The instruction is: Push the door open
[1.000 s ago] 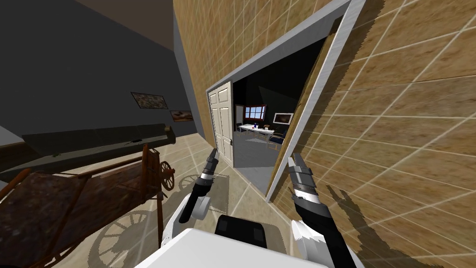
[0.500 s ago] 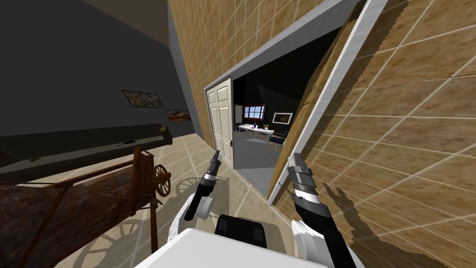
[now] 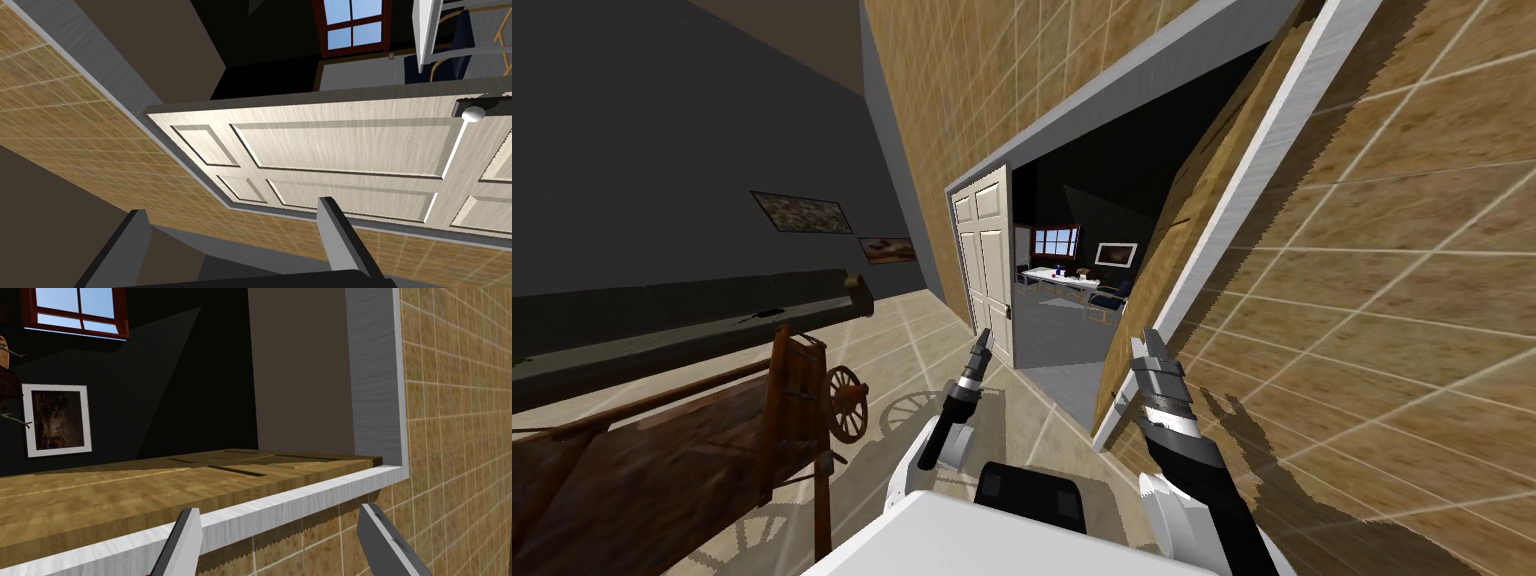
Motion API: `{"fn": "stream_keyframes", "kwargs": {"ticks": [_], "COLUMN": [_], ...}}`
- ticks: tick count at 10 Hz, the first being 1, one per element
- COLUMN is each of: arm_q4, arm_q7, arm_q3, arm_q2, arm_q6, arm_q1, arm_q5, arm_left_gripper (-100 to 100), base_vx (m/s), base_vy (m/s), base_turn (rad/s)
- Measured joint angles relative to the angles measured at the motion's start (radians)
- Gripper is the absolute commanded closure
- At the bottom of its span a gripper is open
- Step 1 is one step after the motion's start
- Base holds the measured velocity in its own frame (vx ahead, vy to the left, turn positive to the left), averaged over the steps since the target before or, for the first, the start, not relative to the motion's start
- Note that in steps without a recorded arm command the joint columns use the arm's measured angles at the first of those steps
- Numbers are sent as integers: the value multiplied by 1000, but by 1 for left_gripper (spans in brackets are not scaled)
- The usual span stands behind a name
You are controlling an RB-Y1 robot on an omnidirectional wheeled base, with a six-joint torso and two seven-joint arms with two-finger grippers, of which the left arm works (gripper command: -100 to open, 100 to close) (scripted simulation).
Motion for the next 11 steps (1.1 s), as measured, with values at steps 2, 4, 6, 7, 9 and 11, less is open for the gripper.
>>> {"fn": "stream_keyframes", "kwargs": {"ticks": [2,4,6,7,9,11], "arm_q4": [49,92,129,148,191,233], "arm_q7": [8,10,14,16,20,24], "arm_q3": [-10,-22,-32,-36,-44,-52], "arm_q2": [8,10,12,14,15,18], "arm_q6": [-3,-15,-28,-32,-39,-48], "arm_q1": [-22,-31,-40,-45,-63,-79], "arm_q5": [9,13,18,20,26,31], "arm_left_gripper": [-100,-100,-100,-100,-100,-100], "base_vx": [116,85,82,72,94,86], "base_vy": [119,91,72,79,80,87], "base_turn": [-64,-46,-50,-54,-53,-50]}}
